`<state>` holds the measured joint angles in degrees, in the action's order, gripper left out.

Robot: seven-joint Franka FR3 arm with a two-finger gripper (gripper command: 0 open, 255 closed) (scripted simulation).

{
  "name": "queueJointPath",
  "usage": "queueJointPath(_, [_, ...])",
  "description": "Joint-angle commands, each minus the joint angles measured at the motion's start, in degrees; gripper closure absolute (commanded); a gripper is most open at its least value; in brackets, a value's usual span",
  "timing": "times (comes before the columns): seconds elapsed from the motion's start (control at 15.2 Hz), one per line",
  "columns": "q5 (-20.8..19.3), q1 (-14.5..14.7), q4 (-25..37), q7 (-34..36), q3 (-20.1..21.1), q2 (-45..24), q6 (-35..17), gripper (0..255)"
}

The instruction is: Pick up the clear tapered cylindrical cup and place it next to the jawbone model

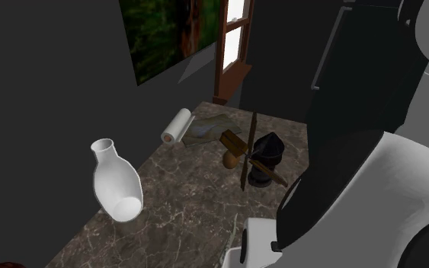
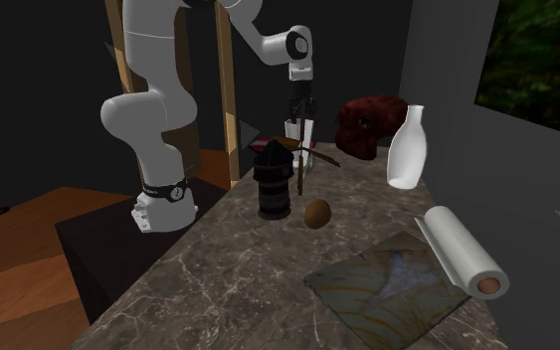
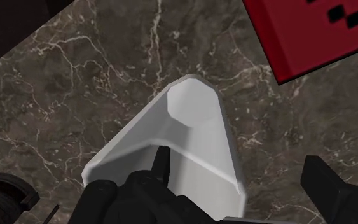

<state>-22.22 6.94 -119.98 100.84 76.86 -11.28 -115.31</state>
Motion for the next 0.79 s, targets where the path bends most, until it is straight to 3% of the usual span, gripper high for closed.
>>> queueJointPath(0.0, [1.8,-1.4,1.1,-1.2,1.5,1.4,1.4,0])
queueJointPath(0.2, [6.6,-5.4,4.7,-4.6,5.6,5.6,5.4,0])
queueJointPath(0.73, [6.6,-5.4,4.7,-4.6,5.5,5.6,5.4,0])
